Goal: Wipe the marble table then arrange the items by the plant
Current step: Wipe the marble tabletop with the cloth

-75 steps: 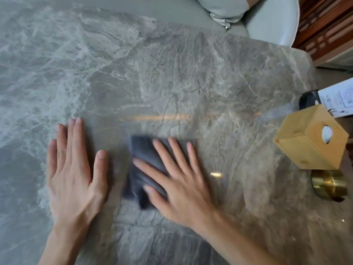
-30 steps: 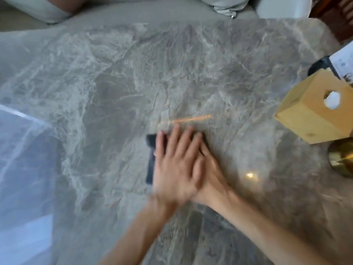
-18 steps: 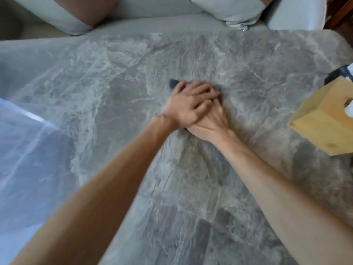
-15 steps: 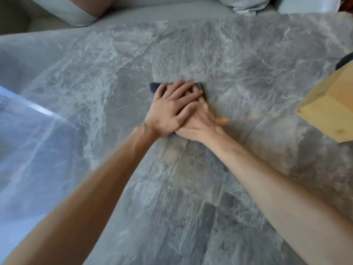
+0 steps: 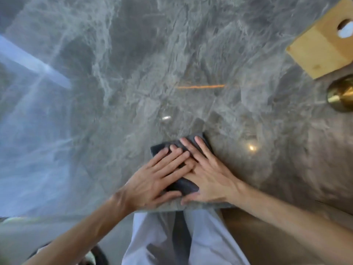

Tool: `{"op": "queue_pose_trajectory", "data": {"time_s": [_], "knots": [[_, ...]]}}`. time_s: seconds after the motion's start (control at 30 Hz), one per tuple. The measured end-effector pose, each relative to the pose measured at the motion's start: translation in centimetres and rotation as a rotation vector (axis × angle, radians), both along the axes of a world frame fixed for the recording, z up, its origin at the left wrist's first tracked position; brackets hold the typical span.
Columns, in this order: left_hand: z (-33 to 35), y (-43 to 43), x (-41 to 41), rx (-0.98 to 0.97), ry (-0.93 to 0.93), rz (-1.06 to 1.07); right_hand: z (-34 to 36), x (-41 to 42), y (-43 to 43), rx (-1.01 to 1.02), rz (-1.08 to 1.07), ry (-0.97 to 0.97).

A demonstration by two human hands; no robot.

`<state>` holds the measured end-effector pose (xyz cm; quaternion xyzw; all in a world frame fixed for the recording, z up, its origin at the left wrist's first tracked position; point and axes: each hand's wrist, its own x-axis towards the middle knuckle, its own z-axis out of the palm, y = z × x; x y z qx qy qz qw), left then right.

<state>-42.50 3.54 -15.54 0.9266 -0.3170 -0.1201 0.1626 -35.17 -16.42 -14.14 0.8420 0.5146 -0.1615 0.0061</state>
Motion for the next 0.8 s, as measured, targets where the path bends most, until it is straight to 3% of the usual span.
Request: {"op": "queue_pose_trajectory", "data": {"time_s": [0.13, 0.3, 0.57, 0.7, 0.8], "knots": [[-0.7, 0.0, -5.5, 0.016, -0.011, -0.024, 0.0, -4.2, -3.4, -0.076, 0.115, 0.057], [-1.6, -1.8, -8.0, 0.070, -0.100, 0.005, 0.2, -7.8, -5.9, -0.132, 0.070, 0.083], [-0.7, -3.3, -10.0, -0.069, -0.159, 0.044, -0.5, -11.9, -9.2, -0.002, 0.057, -0.043], [0.8, -4.8, -12.0, -0.017, 0.076, 0.050, 0.5, -13.5, -10.6, -0.053, 0.109, -0.026], [3.7, -5.6, -11.7, -0.039, 0.419, 0.141, 2.2, -13.3, -11.8, -0.087, 0.098, 0.200]]}}
